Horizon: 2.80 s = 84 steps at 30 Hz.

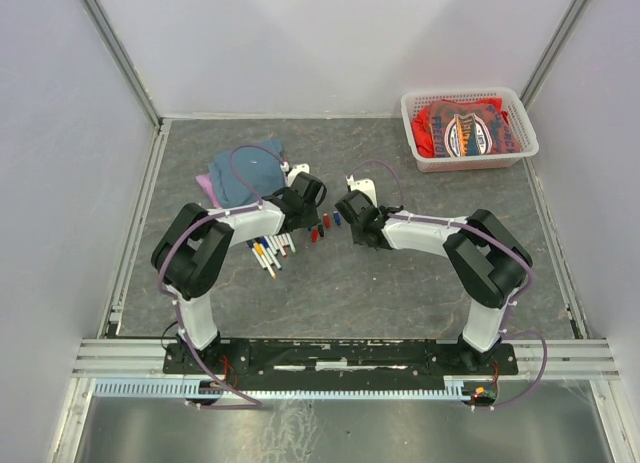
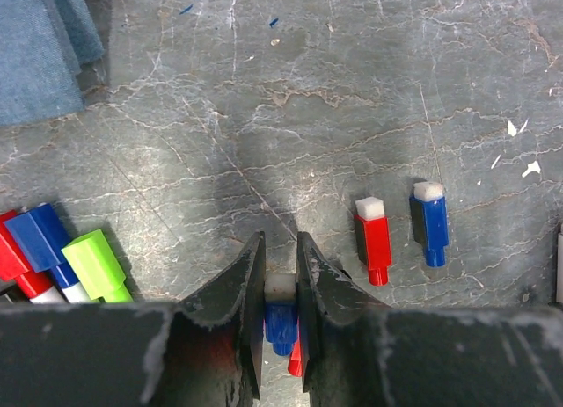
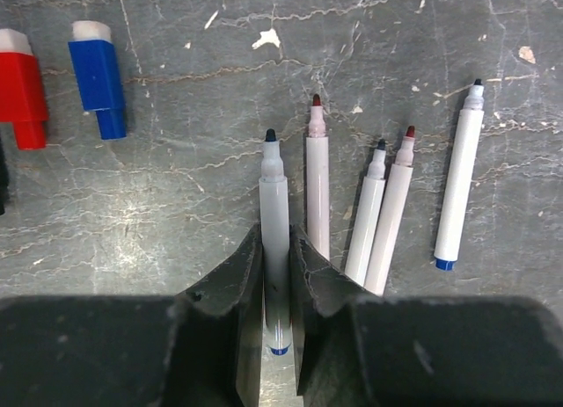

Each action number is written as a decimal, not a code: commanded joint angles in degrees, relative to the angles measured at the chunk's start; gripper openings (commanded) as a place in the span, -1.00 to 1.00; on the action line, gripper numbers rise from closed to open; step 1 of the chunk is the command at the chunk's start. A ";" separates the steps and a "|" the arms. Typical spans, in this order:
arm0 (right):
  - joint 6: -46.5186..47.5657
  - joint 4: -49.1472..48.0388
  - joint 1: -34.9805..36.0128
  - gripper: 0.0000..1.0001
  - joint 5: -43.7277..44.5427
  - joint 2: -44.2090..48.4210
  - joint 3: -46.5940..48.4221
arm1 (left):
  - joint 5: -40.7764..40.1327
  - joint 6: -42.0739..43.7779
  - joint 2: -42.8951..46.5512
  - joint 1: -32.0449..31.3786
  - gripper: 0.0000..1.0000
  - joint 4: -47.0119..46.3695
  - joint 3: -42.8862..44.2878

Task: Open the pen caps
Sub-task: Place the pen cap at the center of the board, then pick up the pen from the center of the board.

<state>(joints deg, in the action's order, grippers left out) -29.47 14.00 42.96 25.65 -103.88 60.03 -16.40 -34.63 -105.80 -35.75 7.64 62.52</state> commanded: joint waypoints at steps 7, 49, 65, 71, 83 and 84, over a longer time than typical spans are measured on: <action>0.60 1.40 -0.94 -0.43 3.75 -0.34 0.44 | -0.23 2.11 -1.34 -0.81 -0.35 1.42 3.14; 3.25 3.04 0.56 -0.34 5.42 7.09 3.02 | -8.82 -2.36 16.31 -0.82 -0.11 -1.42 -5.58; 4.95 1.27 8.62 -0.18 -3.32 5.02 13.48 | -15.82 -10.55 36.91 0.18 0.04 -5.07 -21.39; 3.13 0.86 11.09 -0.16 -7.51 -0.26 19.16 | -16.19 -12.39 44.29 0.99 0.12 -4.17 -26.04; 1.93 4.31 13.18 -0.14 -9.87 -11.79 30.52 | -16.29 -15.55 55.00 1.12 0.32 -3.53 -31.43; 1.89 4.74 13.27 -0.14 -9.83 -12.50 31.32 | -16.29 -15.67 55.42 1.12 0.32 -3.58 -31.69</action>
<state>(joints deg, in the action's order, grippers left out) -26.74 17.98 55.79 16.49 -114.56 86.52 -30.48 -47.66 -52.58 -34.94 5.54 31.62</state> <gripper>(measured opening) 0.430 0.658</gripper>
